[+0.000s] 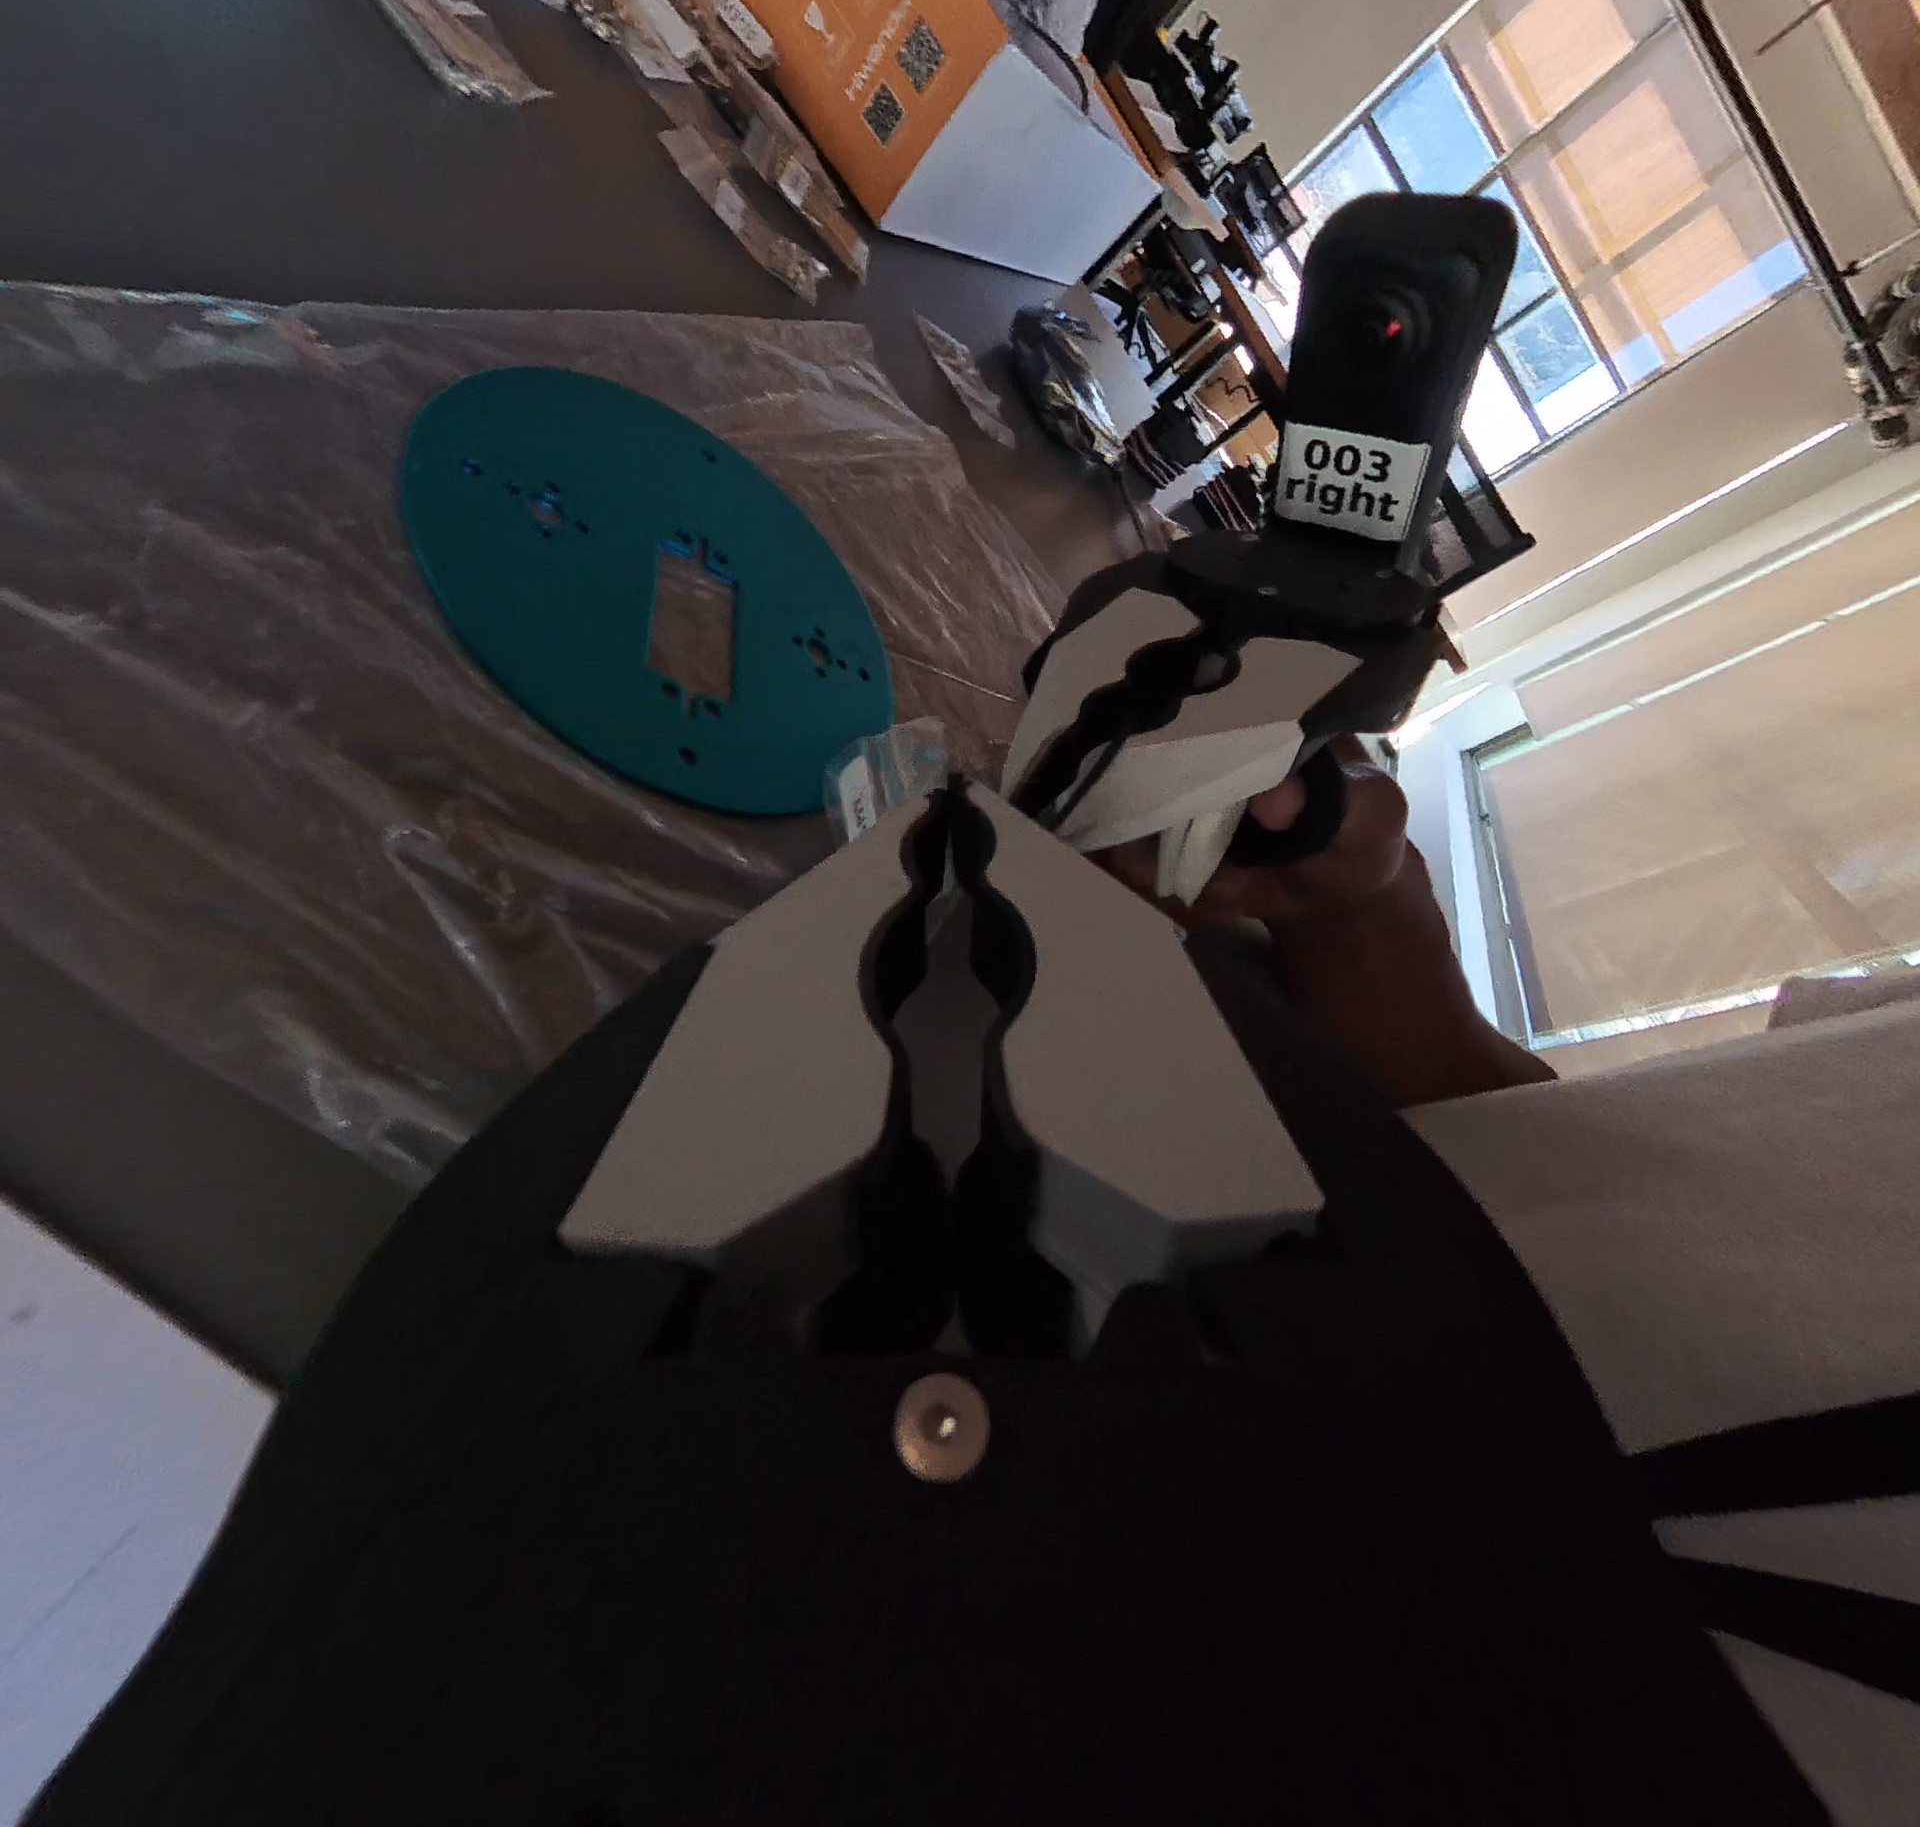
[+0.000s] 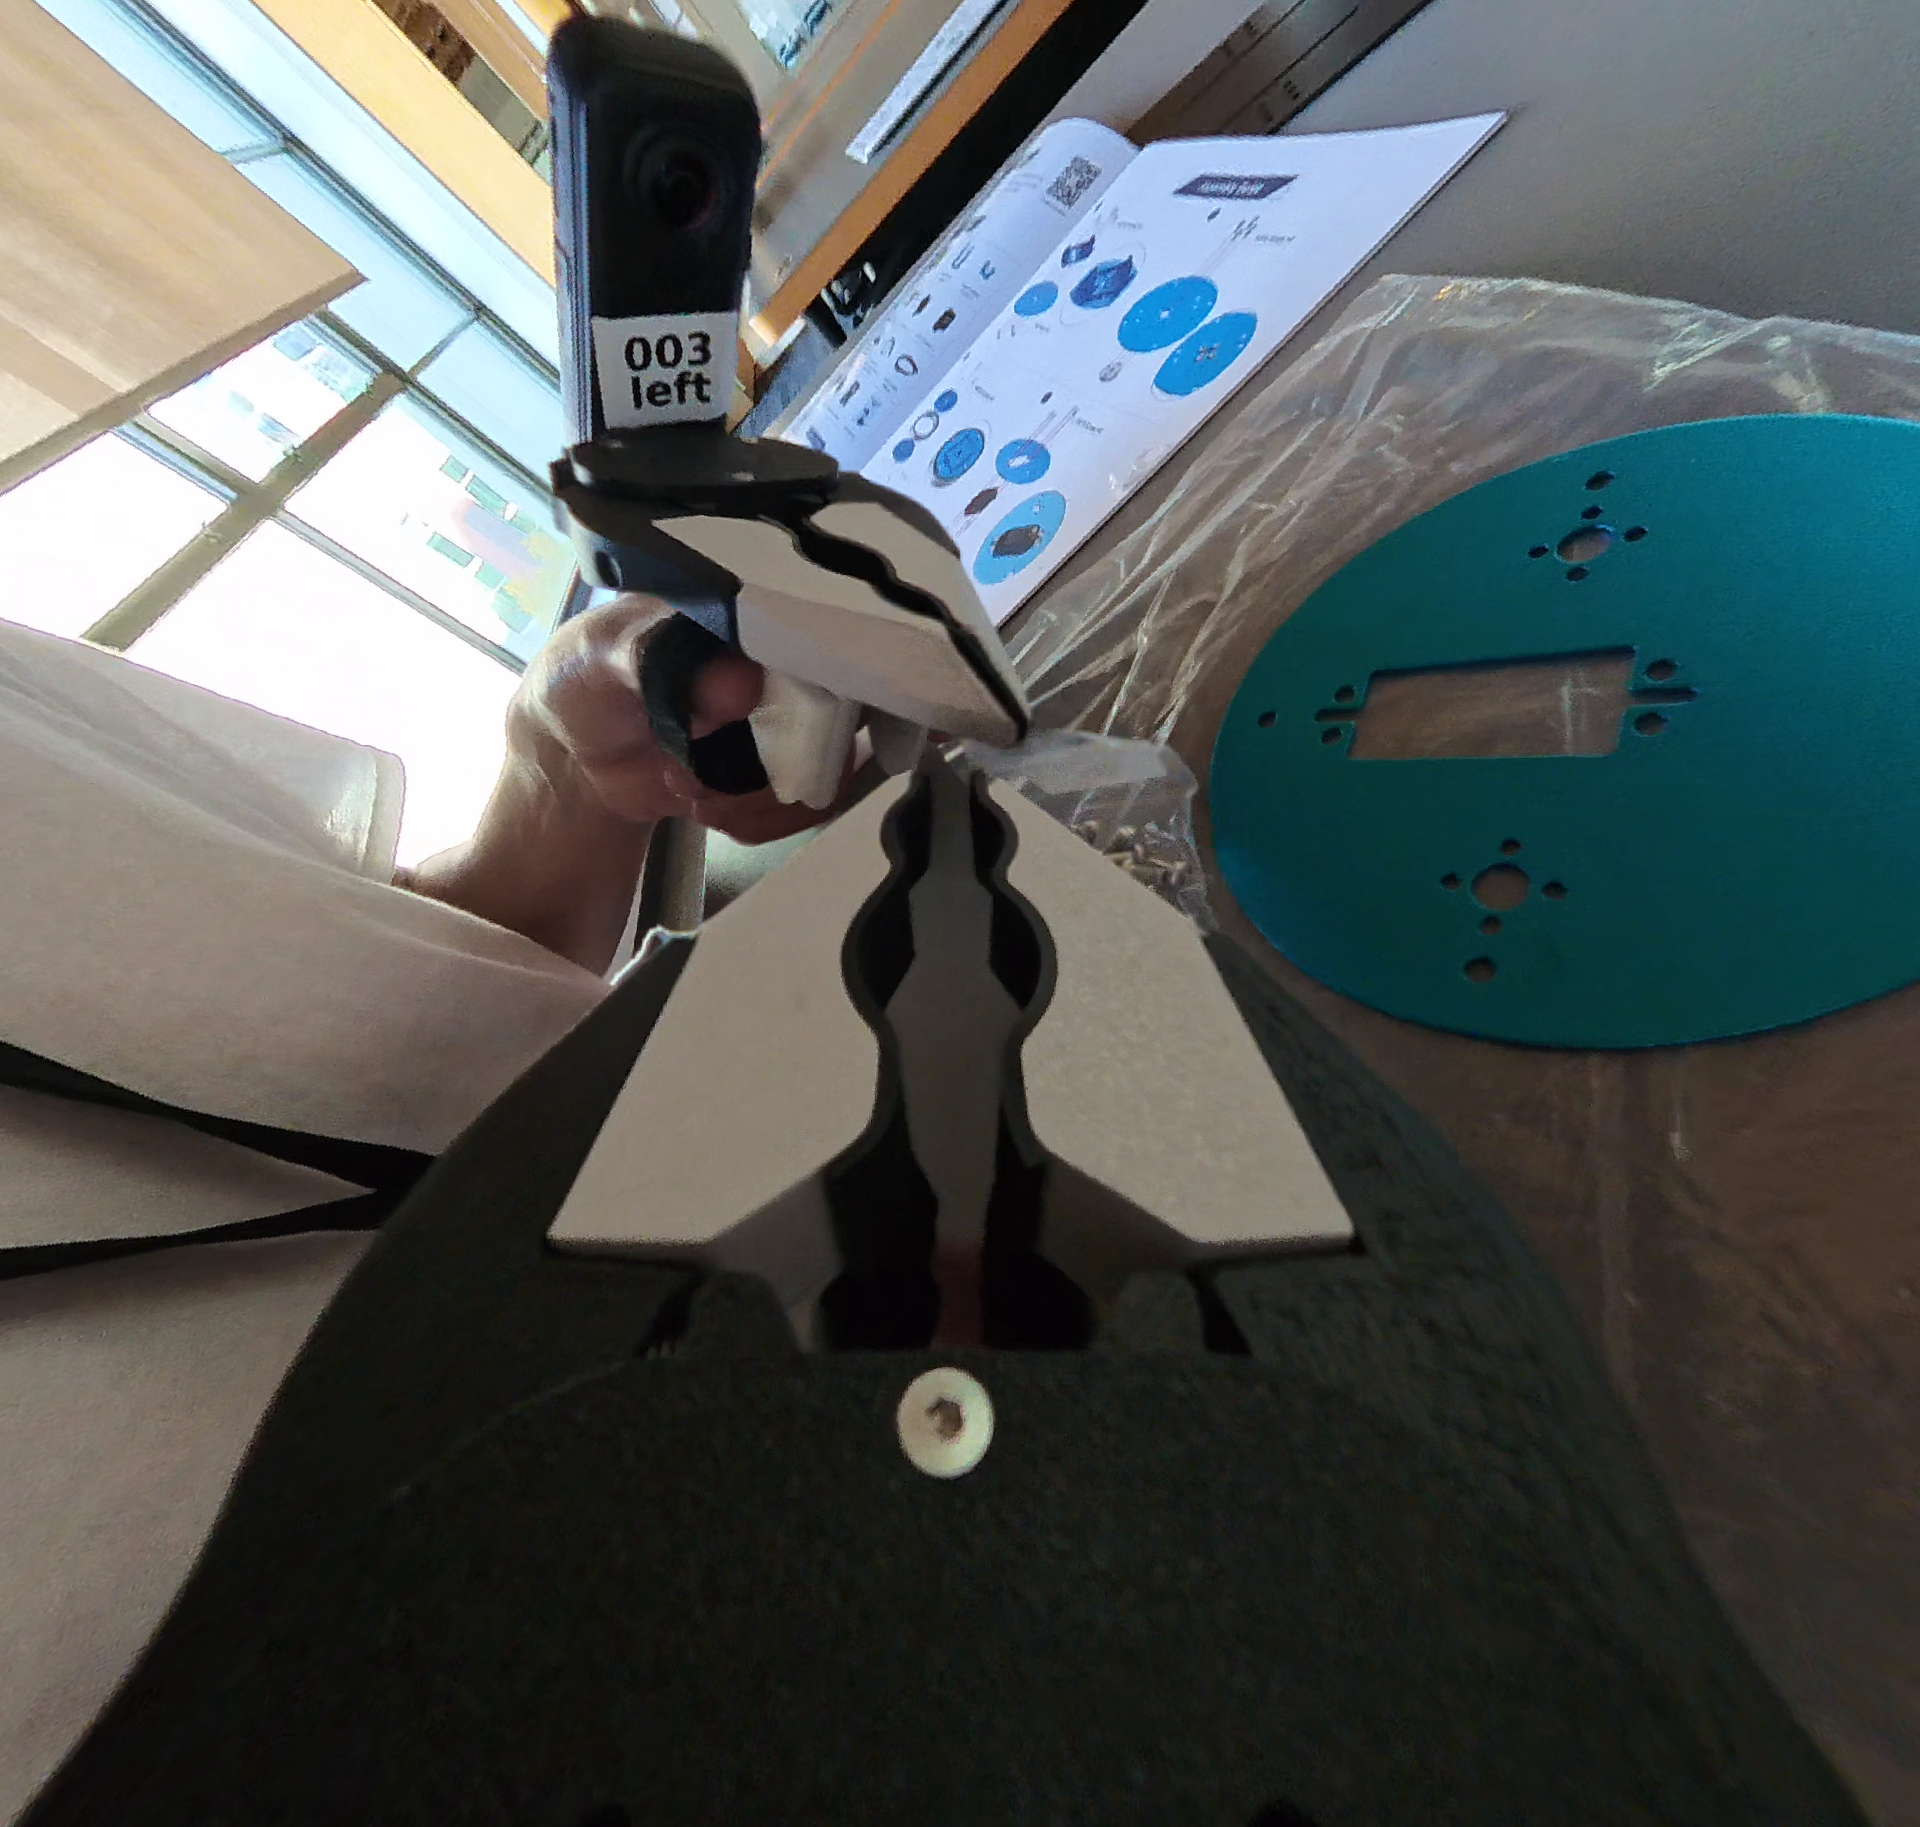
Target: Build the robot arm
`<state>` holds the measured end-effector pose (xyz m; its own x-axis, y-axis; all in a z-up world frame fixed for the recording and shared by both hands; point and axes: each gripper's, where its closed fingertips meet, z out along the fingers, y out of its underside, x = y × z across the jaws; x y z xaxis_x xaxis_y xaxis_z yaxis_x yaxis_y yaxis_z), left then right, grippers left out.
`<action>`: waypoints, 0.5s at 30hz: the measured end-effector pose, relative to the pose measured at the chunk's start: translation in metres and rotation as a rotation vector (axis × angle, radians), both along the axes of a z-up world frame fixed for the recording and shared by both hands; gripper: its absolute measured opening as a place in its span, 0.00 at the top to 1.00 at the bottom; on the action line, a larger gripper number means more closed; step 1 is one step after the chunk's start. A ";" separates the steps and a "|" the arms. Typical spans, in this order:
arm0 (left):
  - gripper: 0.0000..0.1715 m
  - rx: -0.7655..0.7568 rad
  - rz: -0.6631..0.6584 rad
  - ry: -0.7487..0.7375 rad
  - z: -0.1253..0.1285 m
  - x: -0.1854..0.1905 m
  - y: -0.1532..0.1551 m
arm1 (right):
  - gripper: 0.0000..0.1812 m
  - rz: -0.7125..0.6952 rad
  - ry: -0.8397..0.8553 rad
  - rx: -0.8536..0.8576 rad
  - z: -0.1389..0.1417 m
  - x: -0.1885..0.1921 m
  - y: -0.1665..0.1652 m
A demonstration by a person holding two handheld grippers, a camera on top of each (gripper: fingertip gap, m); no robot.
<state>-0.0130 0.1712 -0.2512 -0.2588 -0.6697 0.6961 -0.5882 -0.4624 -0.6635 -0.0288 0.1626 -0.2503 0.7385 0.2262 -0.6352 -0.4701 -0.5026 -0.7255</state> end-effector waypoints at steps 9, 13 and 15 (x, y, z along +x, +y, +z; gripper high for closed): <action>1.00 -0.028 -0.015 0.002 0.002 -0.005 0.003 | 0.91 -0.057 -0.046 -0.002 -0.001 0.011 0.000; 1.00 -0.071 -0.037 -0.026 0.009 -0.004 -0.002 | 0.90 -0.042 0.008 -0.001 0.001 0.008 0.004; 1.00 -0.108 -0.049 -0.039 0.013 -0.003 -0.005 | 0.86 -0.014 0.036 0.018 0.004 0.004 0.003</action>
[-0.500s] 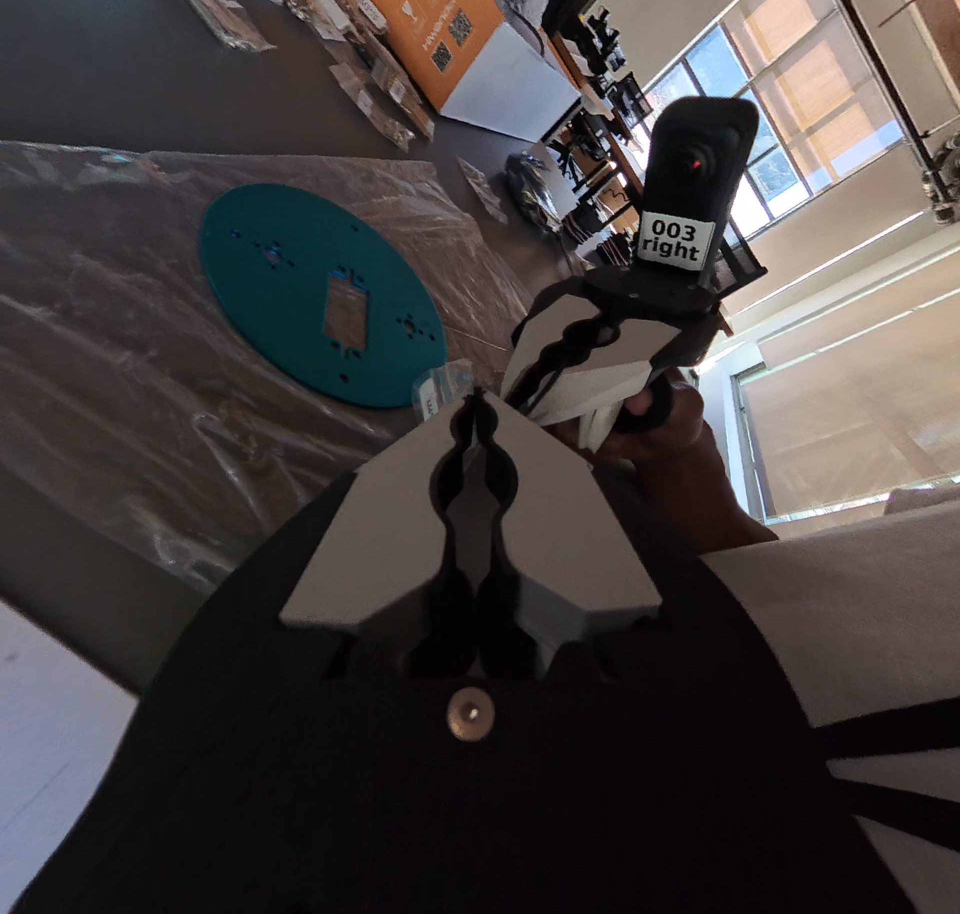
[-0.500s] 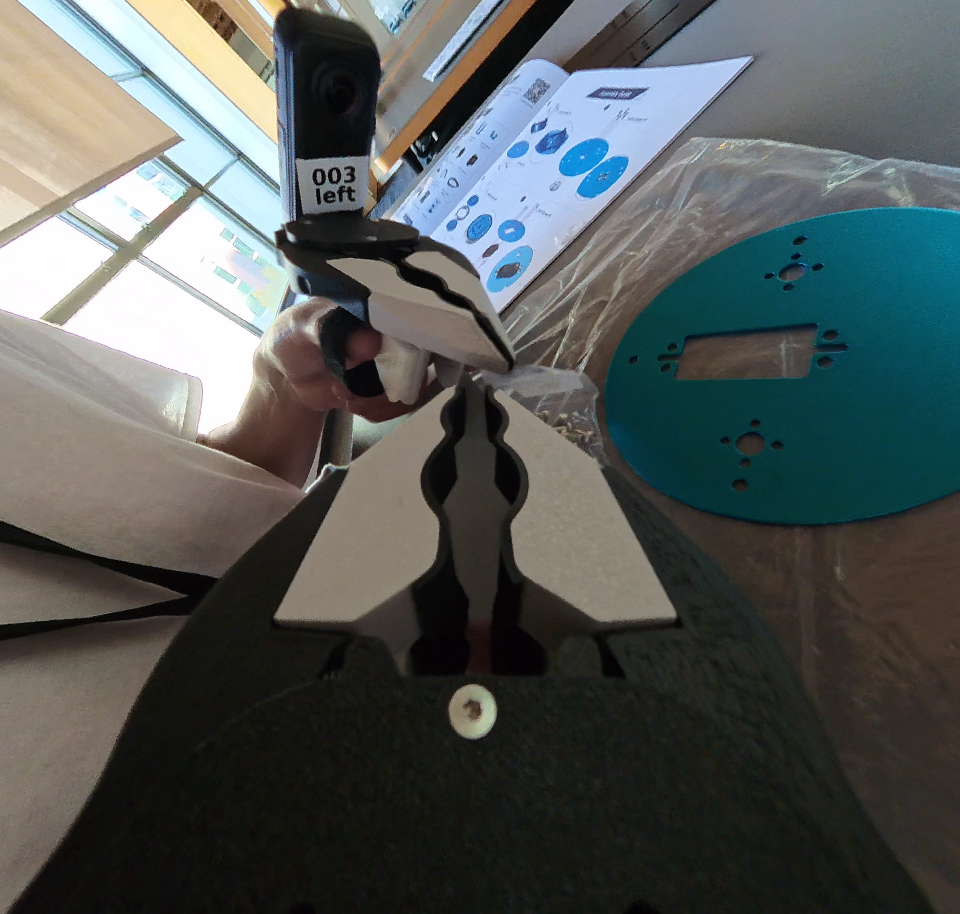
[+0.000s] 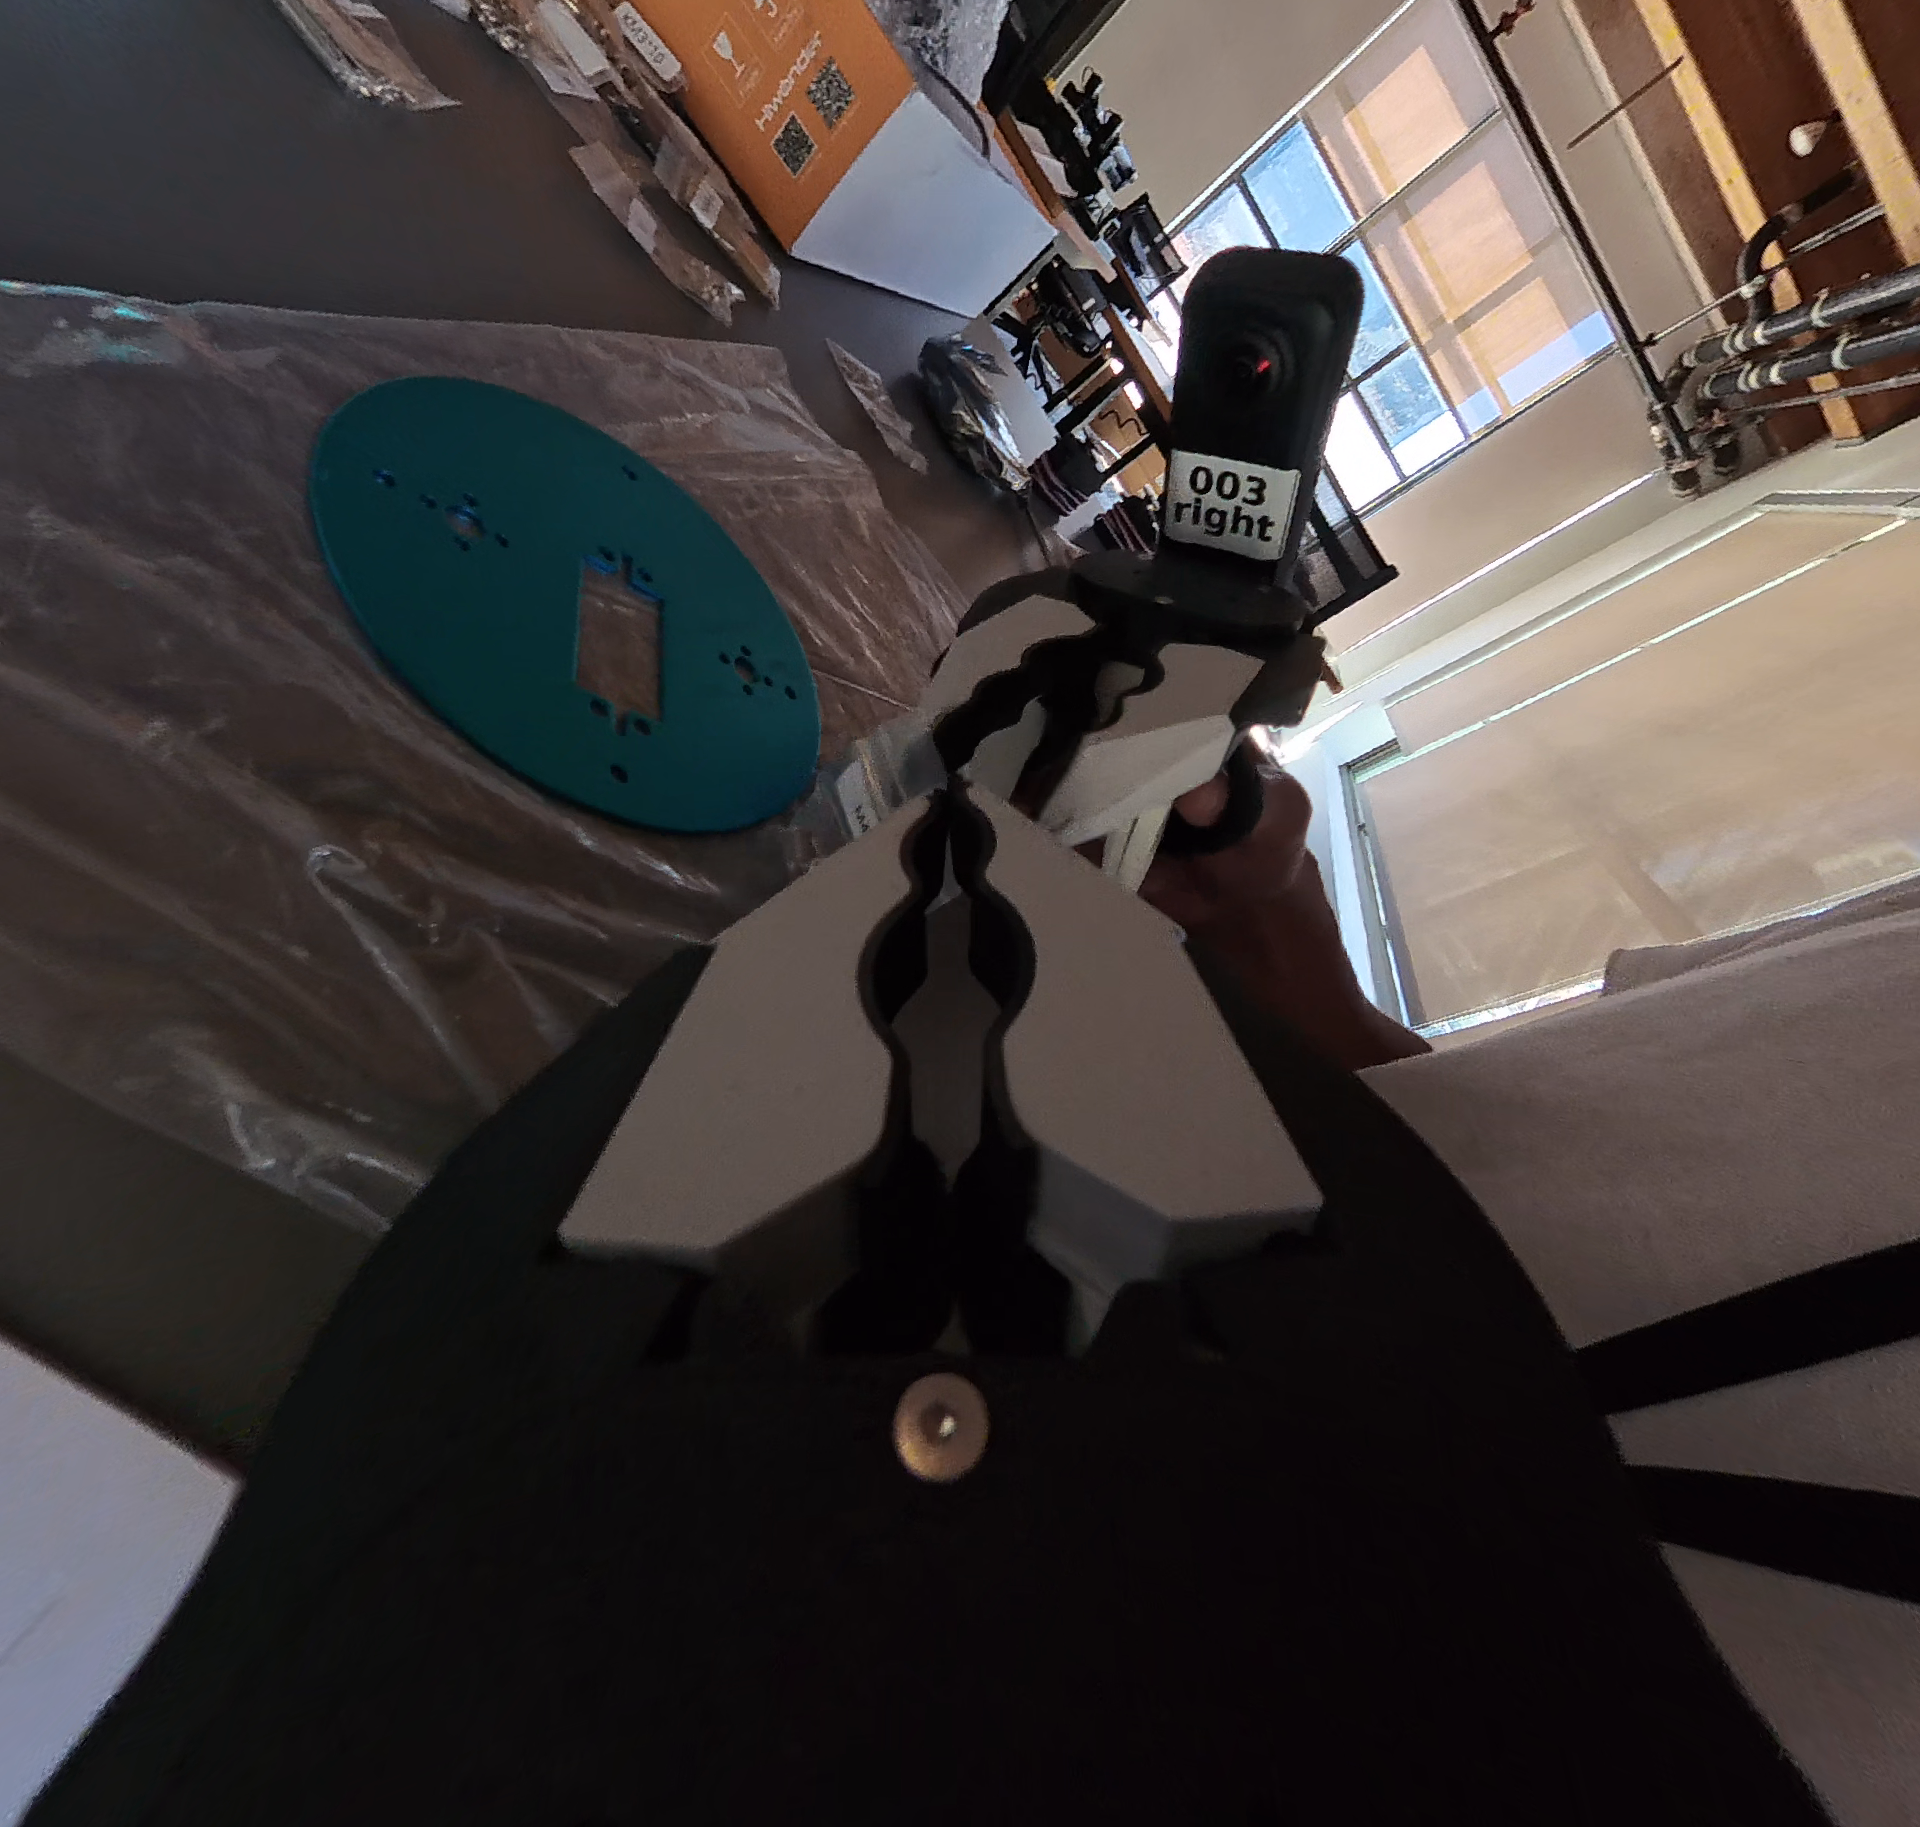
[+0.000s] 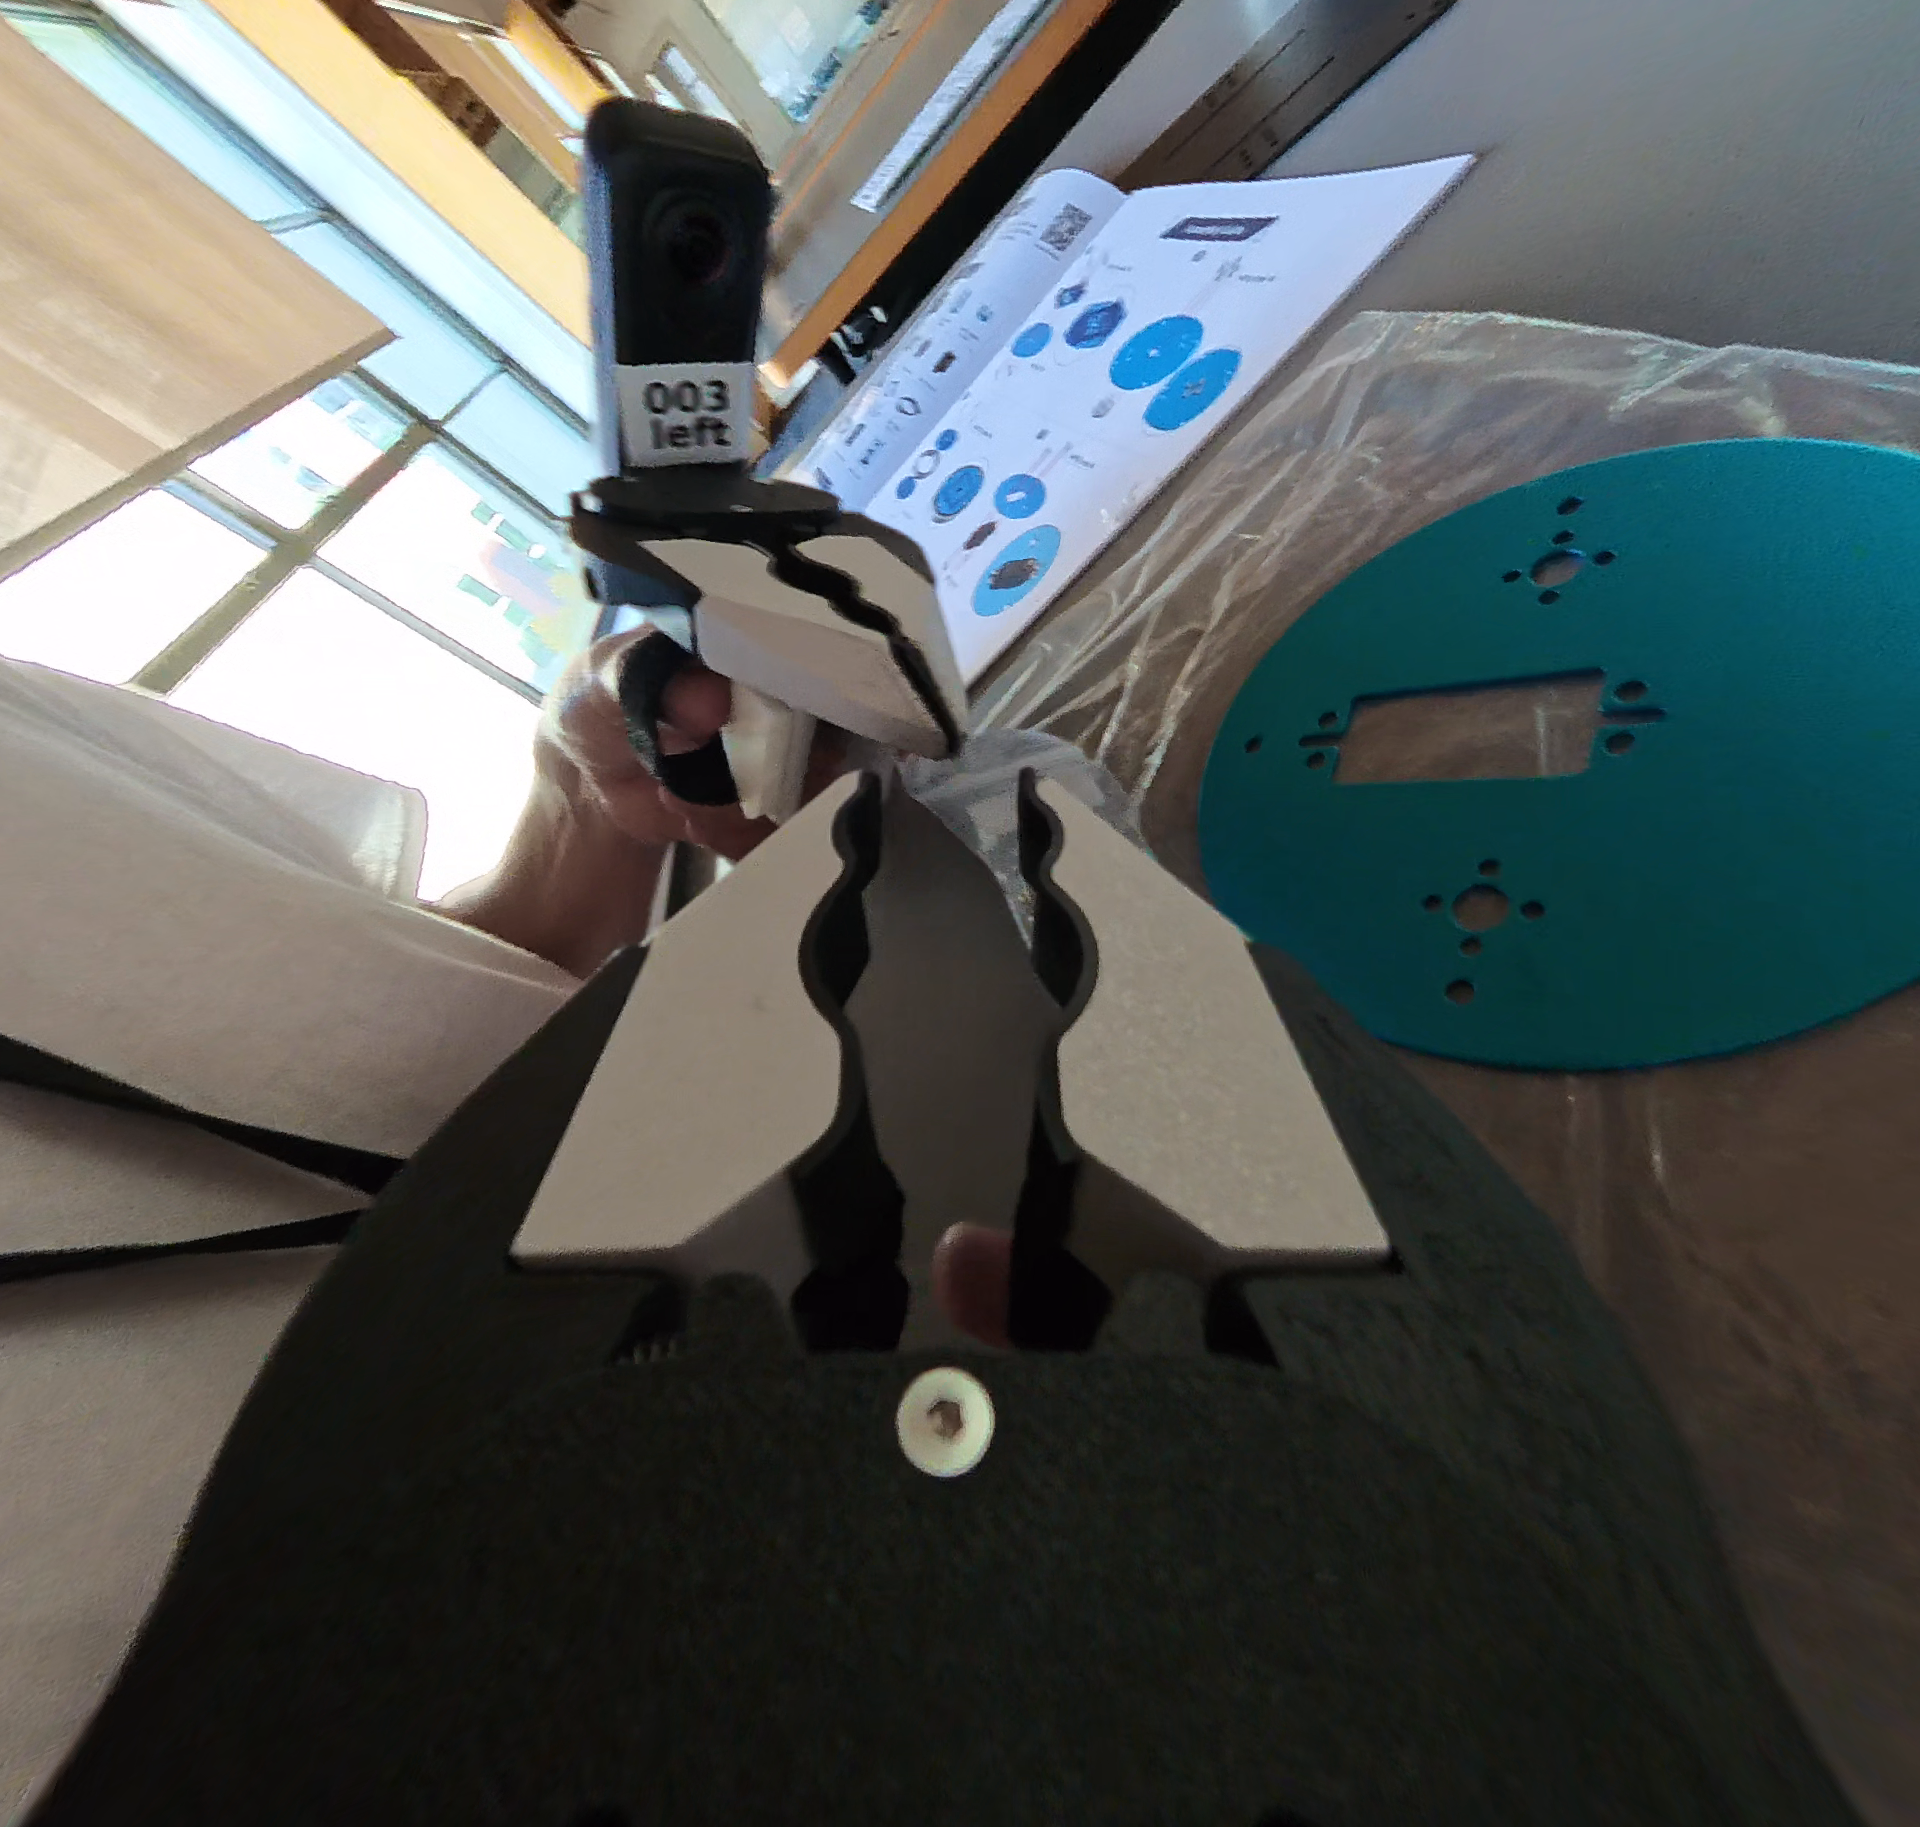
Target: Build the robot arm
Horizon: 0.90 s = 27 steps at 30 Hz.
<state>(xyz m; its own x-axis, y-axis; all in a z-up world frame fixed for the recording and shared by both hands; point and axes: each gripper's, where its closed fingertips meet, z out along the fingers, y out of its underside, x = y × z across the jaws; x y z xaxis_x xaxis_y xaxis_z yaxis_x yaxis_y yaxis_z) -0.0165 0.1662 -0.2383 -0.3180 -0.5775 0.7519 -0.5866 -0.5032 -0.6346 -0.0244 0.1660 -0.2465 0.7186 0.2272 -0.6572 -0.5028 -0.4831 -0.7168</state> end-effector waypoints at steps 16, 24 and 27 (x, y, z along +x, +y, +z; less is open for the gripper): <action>1.00 -0.249 -0.105 -0.140 0.039 -0.005 -0.015 | 0.98 0.071 0.245 0.198 0.039 -0.005 -0.013; 1.00 -0.150 -0.022 -0.149 0.035 0.000 -0.004 | 1.00 0.041 0.196 0.213 0.041 -0.001 -0.012; 0.96 -0.128 0.039 -0.113 0.028 0.005 0.005 | 1.00 -0.014 -0.027 0.187 0.031 0.002 -0.007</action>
